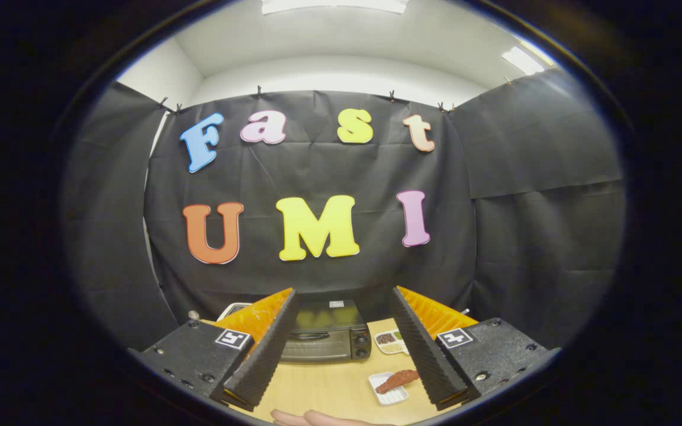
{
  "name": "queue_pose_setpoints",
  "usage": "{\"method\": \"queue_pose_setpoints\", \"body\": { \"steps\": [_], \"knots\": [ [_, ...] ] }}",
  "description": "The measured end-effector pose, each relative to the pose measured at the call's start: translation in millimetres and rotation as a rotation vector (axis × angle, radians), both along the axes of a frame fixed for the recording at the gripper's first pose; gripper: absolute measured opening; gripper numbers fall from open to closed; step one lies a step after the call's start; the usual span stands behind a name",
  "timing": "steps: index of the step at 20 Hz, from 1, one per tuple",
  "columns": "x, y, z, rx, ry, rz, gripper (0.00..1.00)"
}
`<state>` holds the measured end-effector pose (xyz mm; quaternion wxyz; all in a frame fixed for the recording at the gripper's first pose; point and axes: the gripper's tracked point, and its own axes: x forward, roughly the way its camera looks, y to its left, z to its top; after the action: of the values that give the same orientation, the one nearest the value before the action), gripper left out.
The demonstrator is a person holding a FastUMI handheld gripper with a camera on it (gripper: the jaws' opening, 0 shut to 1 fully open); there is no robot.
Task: Open the toaster oven, put the food inside, and close the toaster oven door.
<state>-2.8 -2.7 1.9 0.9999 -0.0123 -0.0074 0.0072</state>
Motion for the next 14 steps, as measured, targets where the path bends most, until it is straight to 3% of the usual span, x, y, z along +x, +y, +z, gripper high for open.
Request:
{"method": "queue_pose_setpoints", "body": {
  "steps": [7, 14],
  "knots": [
    [21, 11, -10, -0.022, -0.014, 0.014, 0.99],
    [124, 49, -81, -0.046, 0.095, 0.077, 1.00]
  ]
}}
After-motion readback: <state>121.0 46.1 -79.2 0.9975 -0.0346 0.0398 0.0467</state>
